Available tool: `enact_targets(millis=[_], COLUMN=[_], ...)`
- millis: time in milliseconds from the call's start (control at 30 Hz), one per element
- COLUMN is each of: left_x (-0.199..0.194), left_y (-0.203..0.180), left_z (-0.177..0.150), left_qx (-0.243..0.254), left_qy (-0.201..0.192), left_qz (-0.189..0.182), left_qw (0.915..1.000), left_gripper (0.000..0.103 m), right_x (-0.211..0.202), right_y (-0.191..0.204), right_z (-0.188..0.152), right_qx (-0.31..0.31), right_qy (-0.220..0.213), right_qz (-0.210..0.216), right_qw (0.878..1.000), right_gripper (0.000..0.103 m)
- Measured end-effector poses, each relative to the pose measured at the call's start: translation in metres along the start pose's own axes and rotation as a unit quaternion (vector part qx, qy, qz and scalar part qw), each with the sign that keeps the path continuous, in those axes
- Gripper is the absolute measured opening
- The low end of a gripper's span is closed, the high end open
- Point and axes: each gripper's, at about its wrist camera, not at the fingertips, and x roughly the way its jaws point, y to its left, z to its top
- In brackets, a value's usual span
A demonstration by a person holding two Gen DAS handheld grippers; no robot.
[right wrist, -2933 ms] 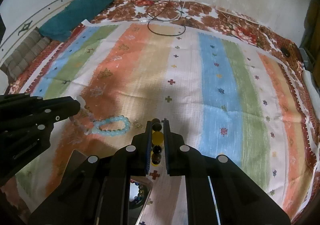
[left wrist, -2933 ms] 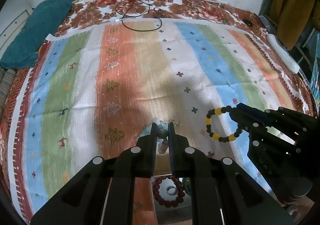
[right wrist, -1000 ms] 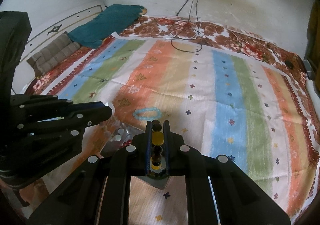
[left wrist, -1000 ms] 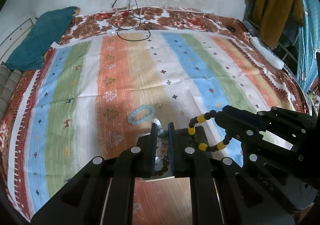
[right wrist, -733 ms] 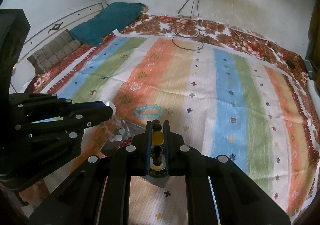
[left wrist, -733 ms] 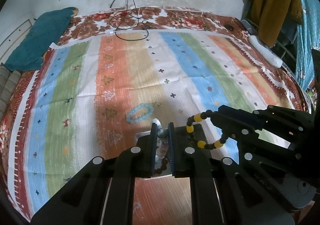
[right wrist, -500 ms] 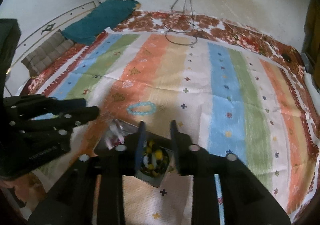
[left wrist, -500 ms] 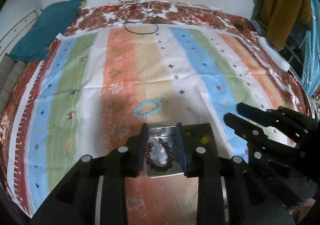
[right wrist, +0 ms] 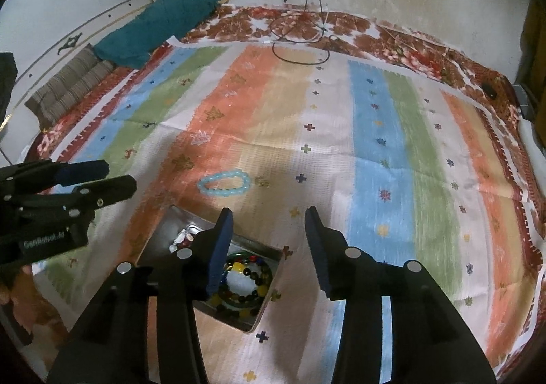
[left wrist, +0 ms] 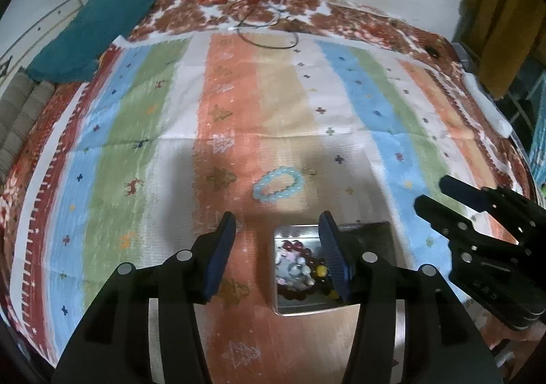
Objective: Organize jewelry
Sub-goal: 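Move the left tool back to the light blue bracelet while the right approaches the gold charm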
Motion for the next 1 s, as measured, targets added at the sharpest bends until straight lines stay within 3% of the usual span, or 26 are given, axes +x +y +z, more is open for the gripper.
enact_targets(millis=[133,300,700,1000], left_x=[0.010,0.024,0.060,0.100], left_y=[0.006,0.007,0.022,0.020], left_z=[0.007,0.014,0.035,0.040], left_qx=[-0.008,-0.003,-0.007,0.020], left_qy=[0.011,0.024,0.057,0.094], left_qz=[0.005,0.017,0.019,0.034], left_qw=[0.9999,0.9996,0.9982,0.9947], left_gripper=[0.057,0.063,0.063,0.063], right_x=[0.009,0.022,0.055,0.082], right_y=[-0.003,-0.004,-0.008,-0.007], right_z=[0.005,0.010,0.025,0.032], right_qx=[0.001,0.001,-0.010,-0.026], right_qy=[0.009,0.020,0.049,0.055], right_qz=[0.000,0.002,0.011,0.022], right_qw=[1.000,1.000,0.999,0.998], right_gripper=[0.054,0.055,0.055,0.055])
